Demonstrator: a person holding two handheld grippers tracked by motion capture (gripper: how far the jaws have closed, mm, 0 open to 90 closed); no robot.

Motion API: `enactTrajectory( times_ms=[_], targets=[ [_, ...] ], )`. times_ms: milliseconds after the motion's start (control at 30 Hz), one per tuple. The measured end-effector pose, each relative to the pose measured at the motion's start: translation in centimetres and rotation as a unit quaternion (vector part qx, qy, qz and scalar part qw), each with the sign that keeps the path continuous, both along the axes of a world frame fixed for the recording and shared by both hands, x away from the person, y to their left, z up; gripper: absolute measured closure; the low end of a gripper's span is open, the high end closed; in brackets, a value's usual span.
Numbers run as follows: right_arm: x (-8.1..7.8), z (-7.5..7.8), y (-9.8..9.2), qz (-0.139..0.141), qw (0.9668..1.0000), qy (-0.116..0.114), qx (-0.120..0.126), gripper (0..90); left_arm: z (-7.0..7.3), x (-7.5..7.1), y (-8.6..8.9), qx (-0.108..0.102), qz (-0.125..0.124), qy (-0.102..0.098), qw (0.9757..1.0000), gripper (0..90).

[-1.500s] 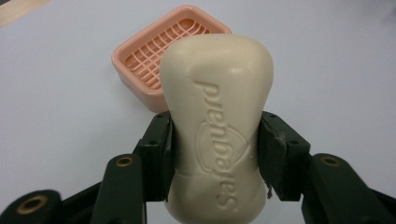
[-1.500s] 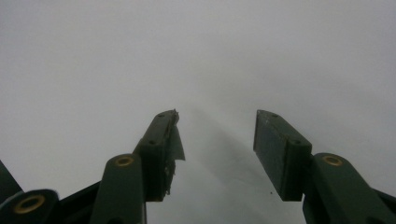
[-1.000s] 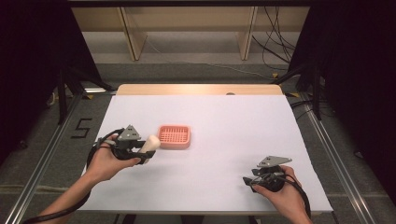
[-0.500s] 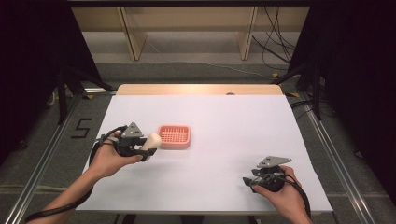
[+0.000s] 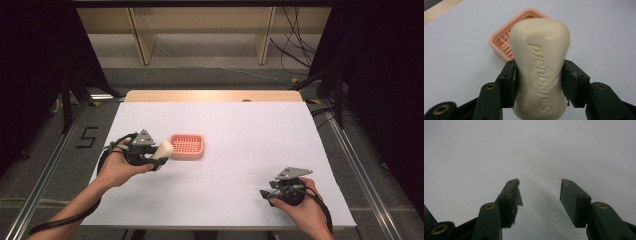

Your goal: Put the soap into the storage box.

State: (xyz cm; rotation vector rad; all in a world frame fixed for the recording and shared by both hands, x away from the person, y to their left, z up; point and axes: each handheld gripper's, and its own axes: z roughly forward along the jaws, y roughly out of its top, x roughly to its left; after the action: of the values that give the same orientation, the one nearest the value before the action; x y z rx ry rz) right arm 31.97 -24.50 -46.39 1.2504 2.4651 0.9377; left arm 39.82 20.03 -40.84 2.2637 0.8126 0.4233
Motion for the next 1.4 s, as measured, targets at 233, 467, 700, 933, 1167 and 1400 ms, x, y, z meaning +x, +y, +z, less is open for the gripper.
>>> enactTrajectory(
  times_ms=[233, 467, 700, 933, 1167, 1400],
  targets=[
    [0.1, 0.0, 0.0, 0.006, 0.9999, -0.012, -0.001, 49.6, 0.0, 0.3, -0.1, 0.002, 0.003, 0.000, 1.0000, 49.6],
    [0.0, 0.0, 0.1, 0.002, 1.0000, -0.007, 0.004, 49.5, 0.1, 0.8, -0.2, 0.008, -0.001, -0.002, 1.0000, 49.7],
    [0.0, -0.1, 0.0, 0.003, 1.0000, -0.007, 0.005, 49.5, -0.1, 1.3, -0.2, 0.017, -0.006, -0.005, 0.9998, 49.6],
    [0.0, 0.0, 0.1, 0.002, 1.0000, -0.003, 0.005, 49.3, 0.0, 1.8, -0.2, 0.031, -0.018, -0.013, 0.9993, 49.6],
    [0.0, 0.0, 0.1, 0.001, 1.0000, 0.002, 0.006, 49.3, -0.1, 2.4, -0.4, 0.039, -0.028, -0.012, 0.9988, 49.6],
    [0.0, 0.0, 0.1, 0.004, 1.0000, -0.005, 0.006, 49.3, -0.3, 2.7, -0.8, 0.042, -0.027, -0.004, 0.9987, 49.6]
  ],
)
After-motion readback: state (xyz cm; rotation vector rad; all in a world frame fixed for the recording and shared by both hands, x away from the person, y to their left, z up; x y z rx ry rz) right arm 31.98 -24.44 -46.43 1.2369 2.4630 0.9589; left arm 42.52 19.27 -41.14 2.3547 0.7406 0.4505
